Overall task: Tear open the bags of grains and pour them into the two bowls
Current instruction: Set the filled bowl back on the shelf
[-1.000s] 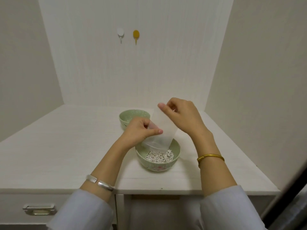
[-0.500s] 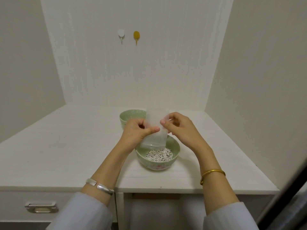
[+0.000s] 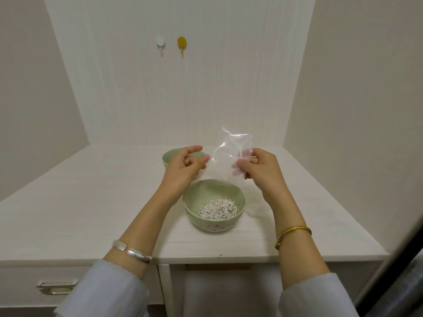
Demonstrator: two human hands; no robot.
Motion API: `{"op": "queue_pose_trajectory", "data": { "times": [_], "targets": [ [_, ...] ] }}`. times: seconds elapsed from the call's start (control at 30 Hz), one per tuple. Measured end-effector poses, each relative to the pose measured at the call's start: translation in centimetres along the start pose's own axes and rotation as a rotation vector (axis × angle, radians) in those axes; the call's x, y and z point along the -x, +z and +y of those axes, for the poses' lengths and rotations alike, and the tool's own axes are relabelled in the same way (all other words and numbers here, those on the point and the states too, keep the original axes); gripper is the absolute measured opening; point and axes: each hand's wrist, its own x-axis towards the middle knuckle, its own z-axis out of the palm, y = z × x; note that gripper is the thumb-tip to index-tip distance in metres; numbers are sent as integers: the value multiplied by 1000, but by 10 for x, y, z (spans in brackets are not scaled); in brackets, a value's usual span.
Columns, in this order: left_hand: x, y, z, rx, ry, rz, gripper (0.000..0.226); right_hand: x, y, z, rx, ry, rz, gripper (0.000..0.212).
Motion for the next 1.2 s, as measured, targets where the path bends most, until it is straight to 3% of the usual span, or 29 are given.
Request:
{"op": "queue_pose_trajectory", "data": {
  "times": [0.17,0.27,0.43,0.53,0.63,0.83,0.9,1.1,1.2],
  "targets": [
    [2,-13,-14,-142,-104,10,15,-6,-29,17,-43,269,282,45],
    [2,-13,-21,-178,-247,-67,9,-8,-42,28,121,385,299,55],
    [0,-12,-29,-187,-387,-171,9,-11,-43,35,389,518,214,38],
    [2,-17,-32,-172,-458,-205,12,-7,-38,36,548,541,163,12],
    [8,-24,-32,-160,-552,-297,24,-5,-40,43,683,500,183,31],
    [21,-33,-32,212,-860,-536,61,-14,-48,36,741,409,252,34],
    [24,-33,-34,356,-910,-579,58,-15,-46,34,725,356,217,34],
    [37,-24,-43,671,-848,-490,59,-11,-31,31,630,283,123,36],
    [38,-19,-40,811,-744,-390,65,-8,-26,30,547,265,135,25]
  ]
}}
